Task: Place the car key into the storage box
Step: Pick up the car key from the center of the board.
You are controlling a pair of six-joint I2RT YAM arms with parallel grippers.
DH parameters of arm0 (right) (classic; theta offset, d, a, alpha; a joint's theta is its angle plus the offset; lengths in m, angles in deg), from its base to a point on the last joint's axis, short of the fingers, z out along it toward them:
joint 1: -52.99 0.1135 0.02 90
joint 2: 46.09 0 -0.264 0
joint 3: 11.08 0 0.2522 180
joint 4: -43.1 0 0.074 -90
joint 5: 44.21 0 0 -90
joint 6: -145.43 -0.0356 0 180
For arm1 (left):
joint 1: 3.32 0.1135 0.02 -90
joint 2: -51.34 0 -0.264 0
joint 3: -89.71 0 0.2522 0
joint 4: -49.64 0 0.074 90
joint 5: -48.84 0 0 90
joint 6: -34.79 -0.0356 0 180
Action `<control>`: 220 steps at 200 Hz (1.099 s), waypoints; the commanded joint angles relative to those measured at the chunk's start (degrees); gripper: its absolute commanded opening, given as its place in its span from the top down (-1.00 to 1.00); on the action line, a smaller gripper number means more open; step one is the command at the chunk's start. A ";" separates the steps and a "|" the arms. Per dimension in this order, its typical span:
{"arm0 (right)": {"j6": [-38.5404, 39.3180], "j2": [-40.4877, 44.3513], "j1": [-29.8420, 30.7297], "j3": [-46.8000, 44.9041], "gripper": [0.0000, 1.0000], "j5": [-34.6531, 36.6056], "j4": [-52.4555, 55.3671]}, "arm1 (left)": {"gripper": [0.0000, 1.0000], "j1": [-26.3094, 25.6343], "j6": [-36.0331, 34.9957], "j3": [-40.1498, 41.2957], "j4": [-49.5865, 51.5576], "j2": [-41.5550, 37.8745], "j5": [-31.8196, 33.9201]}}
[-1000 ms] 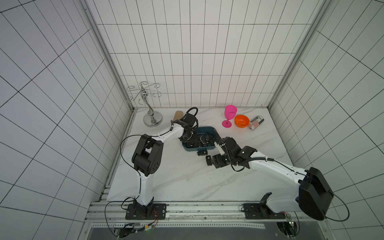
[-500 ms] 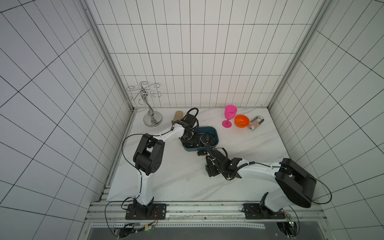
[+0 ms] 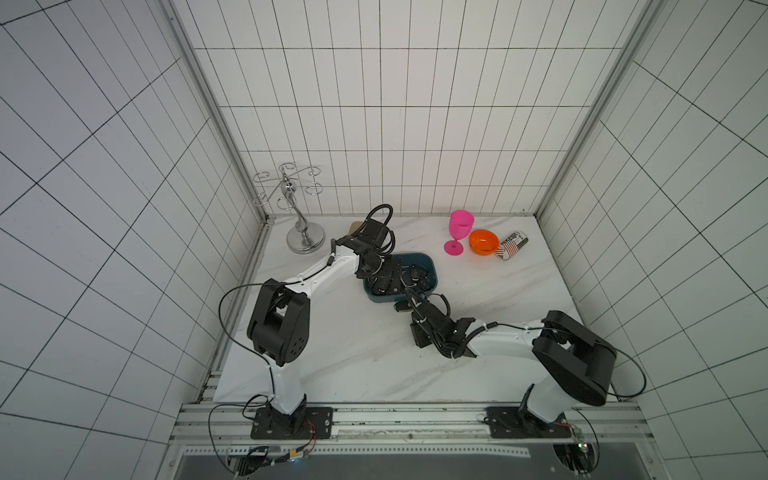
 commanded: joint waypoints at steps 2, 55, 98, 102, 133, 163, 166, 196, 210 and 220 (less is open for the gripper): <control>-1.25 -2.98 0.46 -3.05 0.00 -2.81 -0.41 | -0.97 0.20 0.84 3.51 -0.60 -5.60 1.05; -1.35 -5.52 0.54 -2.60 0.30 -5.82 -0.78 | -0.97 0.16 2.20 13.40 -1.03 -16.21 1.37; -3.85 3.14 2.72 -5.36 0.41 -6.50 4.33 | -0.96 -1.76 2.96 24.39 -3.80 -23.16 -0.19; -4.21 4.69 3.11 -5.74 0.41 -6.24 5.20 | -0.96 -2.16 3.23 25.62 -4.44 -23.64 -0.09; -7.30 17.80 5.62 -7.33 0.42 -3.90 15.01 | -0.96 -6.20 6.28 33.43 -9.49 -25.40 0.33; -6.03 29.27 6.19 -4.96 0.41 1.96 24.48 | -0.96 -12.03 8.67 38.45 -13.67 -25.56 4.25; -5.45 29.89 6.18 -4.20 0.40 2.73 25.38 | -0.96 -12.43 8.87 38.89 -14.03 -25.59 4.62; 2.76 29.49 3.54 5.63 0.36 6.72 29.55 | -0.96 -15.10 10.89 42.31 -18.04 -27.40 7.39; 5.60 26.72 0.96 10.18 0.37 4.77 28.42 | -0.96 -15.39 10.96 43.10 -18.65 -28.86 7.89; 6.94 24.34 -1.27 13.07 0.36 2.33 27.26 | -0.96 -15.49 10.87 43.68 -18.80 -30.35 8.46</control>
